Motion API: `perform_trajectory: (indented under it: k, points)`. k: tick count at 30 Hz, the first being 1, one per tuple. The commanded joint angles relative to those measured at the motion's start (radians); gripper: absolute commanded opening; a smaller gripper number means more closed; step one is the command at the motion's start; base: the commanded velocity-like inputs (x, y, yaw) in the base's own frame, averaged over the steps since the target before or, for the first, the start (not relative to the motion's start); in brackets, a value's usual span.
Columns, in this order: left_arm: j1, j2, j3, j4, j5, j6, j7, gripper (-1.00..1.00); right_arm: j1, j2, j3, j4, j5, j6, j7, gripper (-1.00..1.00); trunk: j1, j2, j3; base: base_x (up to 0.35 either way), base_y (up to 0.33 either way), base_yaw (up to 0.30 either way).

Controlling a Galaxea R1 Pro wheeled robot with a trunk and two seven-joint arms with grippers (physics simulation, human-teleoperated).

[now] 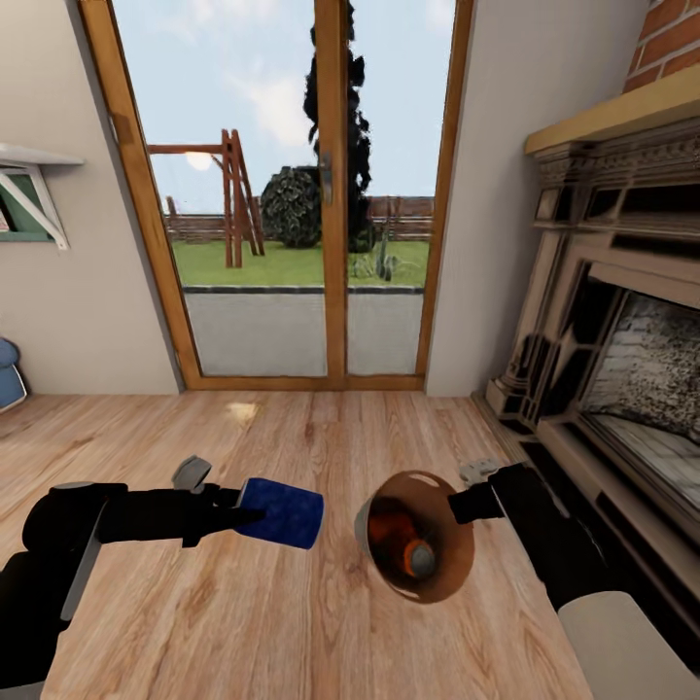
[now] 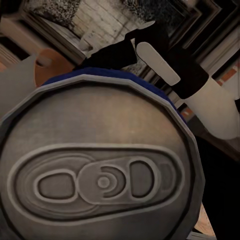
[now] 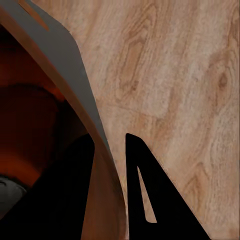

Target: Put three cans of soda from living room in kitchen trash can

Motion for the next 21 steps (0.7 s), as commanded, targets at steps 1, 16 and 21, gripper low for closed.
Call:
perform_trajectory:
  k: [1, 16, 21]
  points:
    - [0.000, 0.000, 0.000, 0.000, 0.001, 0.000, 0.000, -1.00, -0.001, 0.001, 0.002, 0.001, 0.011, 0.000, 0.000, -1.00, 0.000, 0.000, 0.000, 0.000, 0.000, 0.000]
    - [-0.002, -0.066, -0.006, 0.001, 0.003, 0.010, 0.000, -1.00, -0.001, 0.083, 0.014, 0.072, 0.011, 0.000, -0.118, -1.00, 0.000, 0.000, 0.000, 0.000, 0.000, 0.000]
    - [-0.002, -0.114, -0.060, 0.001, -0.005, 0.011, 0.000, -1.00, -0.001, 0.108, 0.041, 0.075, 0.011, 0.000, -0.124, -1.00, 0.000, 0.000, 0.000, 0.000, 0.000, 0.000]
